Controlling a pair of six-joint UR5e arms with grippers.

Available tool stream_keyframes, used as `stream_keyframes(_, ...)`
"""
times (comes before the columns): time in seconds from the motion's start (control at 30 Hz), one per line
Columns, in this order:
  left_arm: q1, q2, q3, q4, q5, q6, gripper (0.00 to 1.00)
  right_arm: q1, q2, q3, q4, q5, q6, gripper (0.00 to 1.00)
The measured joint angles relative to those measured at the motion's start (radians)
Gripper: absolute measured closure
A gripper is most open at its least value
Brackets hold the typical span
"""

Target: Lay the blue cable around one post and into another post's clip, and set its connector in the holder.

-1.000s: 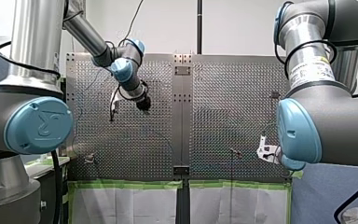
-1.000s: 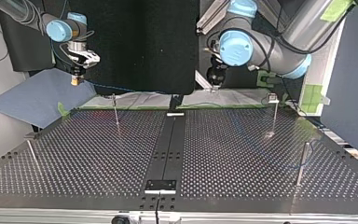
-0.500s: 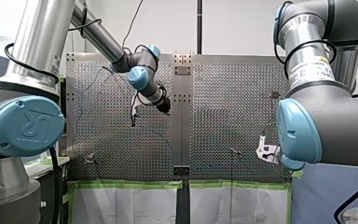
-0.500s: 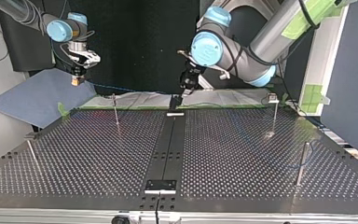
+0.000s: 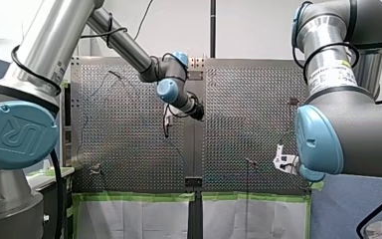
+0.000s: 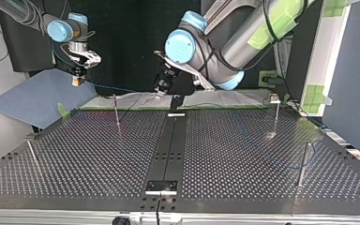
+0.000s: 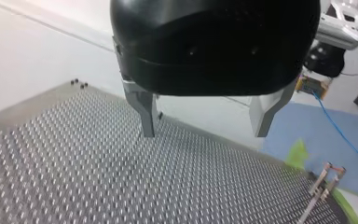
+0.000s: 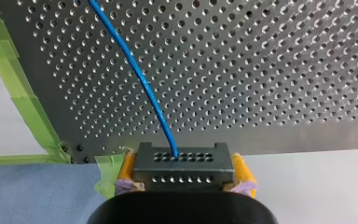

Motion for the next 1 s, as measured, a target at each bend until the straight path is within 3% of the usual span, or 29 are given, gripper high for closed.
stream_keyframes(0.37, -0.07, -0.091, 0.027, 0.091, -0.001, -0.021, 0.0, 0.001, 0.0, 0.0, 0.0, -0.003, 0.0, 1.0)
stream_keyframes(1.0, -0.023, -0.257, 0.062, 0.258, -0.014, -0.032, 0.0, 0.002, 0.0, 0.0, 0.002, -0.003, 0.0, 1.0)
